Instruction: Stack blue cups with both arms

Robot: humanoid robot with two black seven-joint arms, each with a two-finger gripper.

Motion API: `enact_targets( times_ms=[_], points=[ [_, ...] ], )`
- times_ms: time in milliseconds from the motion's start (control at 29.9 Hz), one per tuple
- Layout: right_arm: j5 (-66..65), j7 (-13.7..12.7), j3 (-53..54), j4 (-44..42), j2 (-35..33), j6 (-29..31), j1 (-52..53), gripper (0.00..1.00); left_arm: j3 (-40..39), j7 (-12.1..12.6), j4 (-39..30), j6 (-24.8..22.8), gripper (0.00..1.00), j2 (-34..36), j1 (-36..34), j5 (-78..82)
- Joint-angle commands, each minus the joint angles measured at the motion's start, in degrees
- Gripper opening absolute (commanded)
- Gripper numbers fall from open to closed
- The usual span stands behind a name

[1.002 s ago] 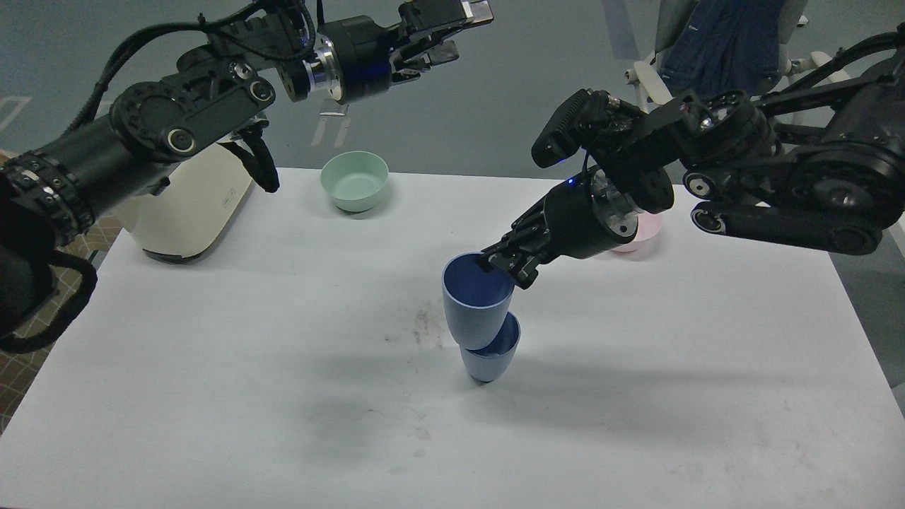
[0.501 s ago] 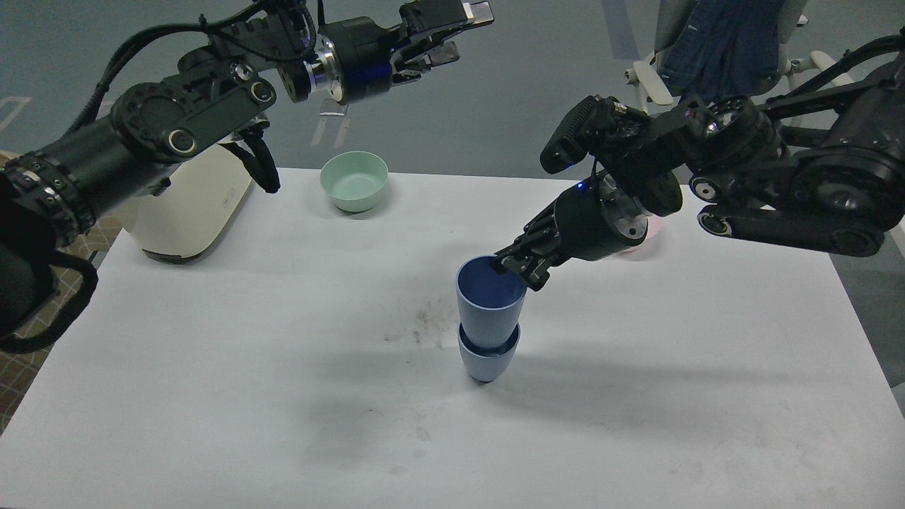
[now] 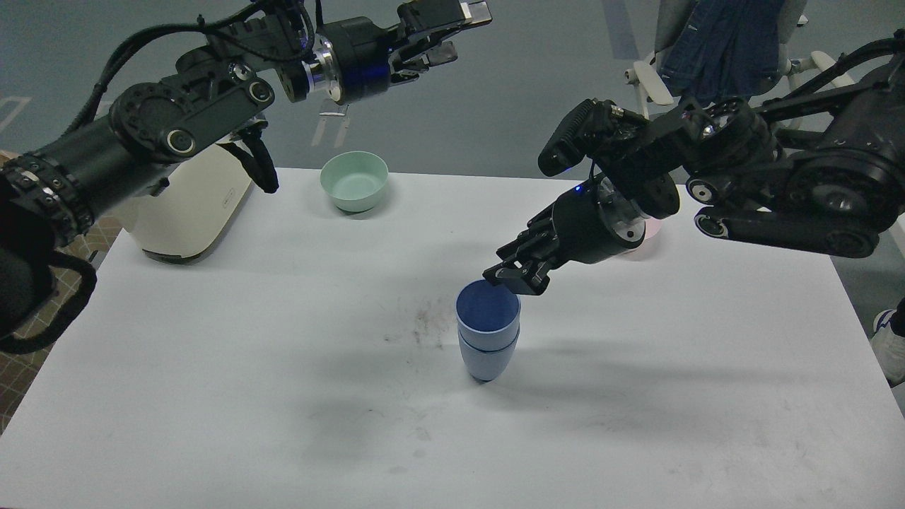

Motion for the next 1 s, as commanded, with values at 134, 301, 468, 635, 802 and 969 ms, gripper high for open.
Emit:
enact_targets(
  times_ms=[134, 301, 468, 635, 802, 969],
  points=[
    [8.71, -0.08, 0.97, -0.52, -4.72, -0.08, 2.71, 0.87, -0.09, 0.00, 0.00, -0.08, 0.95, 0.20, 0.04, -0.09],
    [20.50, 0.01, 5.71, -2.28, -12.28, 0.01, 2.29, 0.96, -1.05, 0.00, 0.96, 0.01, 0.95, 0.47, 0.66, -1.32],
    [33.25, 0.44, 15.72, -7.11, -20.37, -0.26, -7.11, 0.96, -6.06, 0.00, 6.14, -0.17, 0.95, -0.06, 3.73, -9.92],
    [44.05, 0.71, 34.93, -15.53, -21.17, -0.26, -21.76, 0.96, -9.66, 0.00, 10.54, -0.34, 0.96, -1.63, 5.39, -22.21],
    [49.16, 0.36, 53.22, -24.06, -17.05, -0.17, -33.02, 0.96, -14.40, 0.00, 11.07, -0.08, 0.97, -2.08, 9.70, -29.61],
    [50.93, 0.44, 66.08, -32.94, -9.58, -0.26, -39.98, 0.96, -22.75, 0.00, 11.07, 0.01, 0.98, -5.32, 14.89, -31.20]
  ],
)
